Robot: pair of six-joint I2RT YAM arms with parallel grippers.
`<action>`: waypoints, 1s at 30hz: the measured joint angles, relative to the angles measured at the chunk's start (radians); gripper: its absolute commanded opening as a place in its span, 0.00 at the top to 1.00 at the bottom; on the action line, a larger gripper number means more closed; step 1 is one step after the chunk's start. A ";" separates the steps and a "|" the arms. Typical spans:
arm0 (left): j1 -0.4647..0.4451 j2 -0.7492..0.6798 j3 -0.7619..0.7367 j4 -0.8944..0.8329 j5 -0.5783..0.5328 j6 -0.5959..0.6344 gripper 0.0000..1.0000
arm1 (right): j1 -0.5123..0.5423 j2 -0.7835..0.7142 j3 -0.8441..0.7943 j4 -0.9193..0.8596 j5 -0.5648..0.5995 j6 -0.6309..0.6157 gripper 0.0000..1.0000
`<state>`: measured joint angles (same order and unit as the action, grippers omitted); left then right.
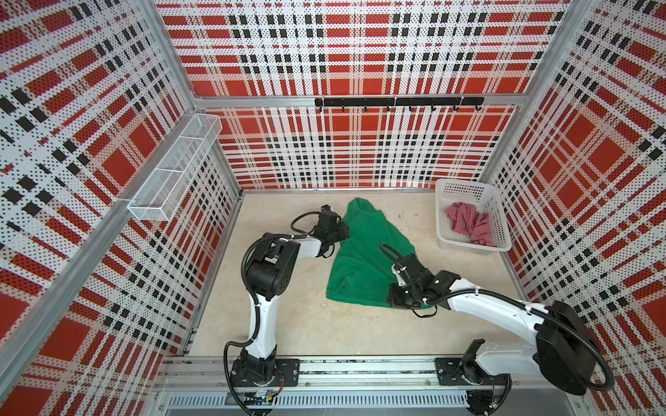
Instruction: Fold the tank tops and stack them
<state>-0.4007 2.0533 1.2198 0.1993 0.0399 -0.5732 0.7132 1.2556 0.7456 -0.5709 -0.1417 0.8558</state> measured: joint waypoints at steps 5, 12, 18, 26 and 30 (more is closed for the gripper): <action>0.000 -0.342 -0.176 -0.139 -0.029 0.048 0.35 | -0.205 -0.143 0.007 -0.201 0.106 -0.024 0.71; 0.002 -0.739 -0.519 -0.326 0.030 0.020 0.41 | -0.411 -0.204 0.009 -0.368 0.164 -0.119 0.62; -0.027 -0.820 -0.689 -0.483 0.128 -0.062 0.41 | -0.439 -0.141 0.011 -0.385 0.159 -0.188 0.48; -0.085 -0.805 -0.724 -0.457 0.179 -0.145 0.52 | -0.444 -0.135 0.009 -0.388 0.193 -0.222 0.48; -0.098 -0.772 -0.740 -0.428 0.189 -0.164 0.59 | -0.446 -0.135 0.000 -0.377 0.176 -0.231 0.48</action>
<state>-0.4984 1.2816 0.4793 -0.2283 0.2287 -0.7376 0.2676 1.1206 0.7456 -0.9478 0.0345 0.6250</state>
